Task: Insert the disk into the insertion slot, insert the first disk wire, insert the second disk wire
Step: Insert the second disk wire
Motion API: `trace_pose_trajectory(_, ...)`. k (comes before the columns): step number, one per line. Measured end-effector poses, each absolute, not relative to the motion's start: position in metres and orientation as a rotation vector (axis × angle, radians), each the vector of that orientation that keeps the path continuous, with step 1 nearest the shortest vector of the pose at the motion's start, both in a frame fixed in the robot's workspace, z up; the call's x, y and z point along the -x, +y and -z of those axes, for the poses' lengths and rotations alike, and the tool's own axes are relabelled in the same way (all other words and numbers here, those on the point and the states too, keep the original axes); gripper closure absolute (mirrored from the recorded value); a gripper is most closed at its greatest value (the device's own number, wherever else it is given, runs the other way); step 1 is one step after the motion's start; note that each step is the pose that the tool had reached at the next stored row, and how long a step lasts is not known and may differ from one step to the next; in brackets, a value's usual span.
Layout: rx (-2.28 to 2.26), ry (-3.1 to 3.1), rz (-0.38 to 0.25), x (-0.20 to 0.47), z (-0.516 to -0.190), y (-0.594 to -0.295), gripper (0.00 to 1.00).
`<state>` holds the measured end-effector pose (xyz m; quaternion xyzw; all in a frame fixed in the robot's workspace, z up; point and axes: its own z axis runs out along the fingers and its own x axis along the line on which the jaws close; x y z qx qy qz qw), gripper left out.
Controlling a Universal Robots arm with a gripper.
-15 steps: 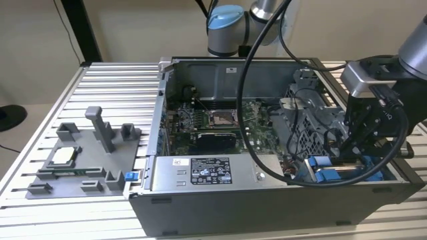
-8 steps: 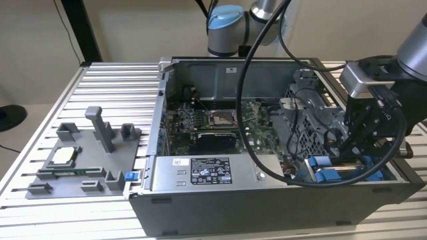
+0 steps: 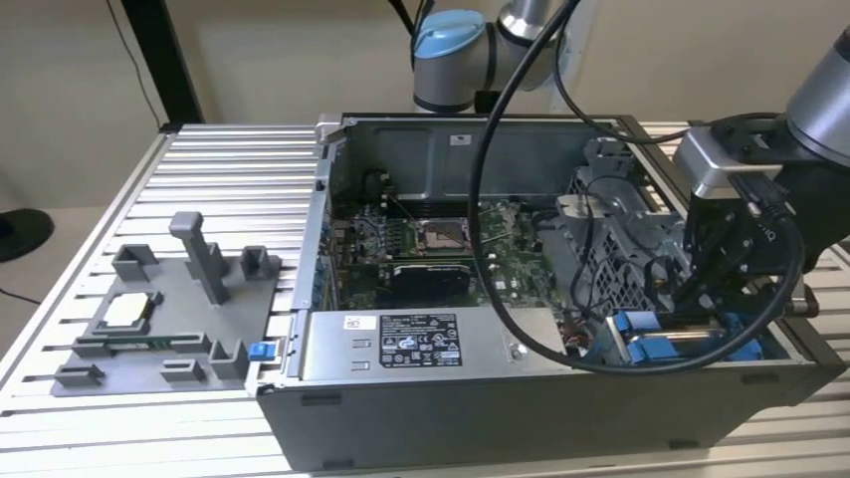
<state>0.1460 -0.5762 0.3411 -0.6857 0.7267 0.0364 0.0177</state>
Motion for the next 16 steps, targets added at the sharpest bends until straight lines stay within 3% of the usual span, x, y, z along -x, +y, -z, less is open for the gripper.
trace_pose_trajectory(16,2.128,2.255,-0.108,-0.1457,-0.3339,-0.5762,1.0)
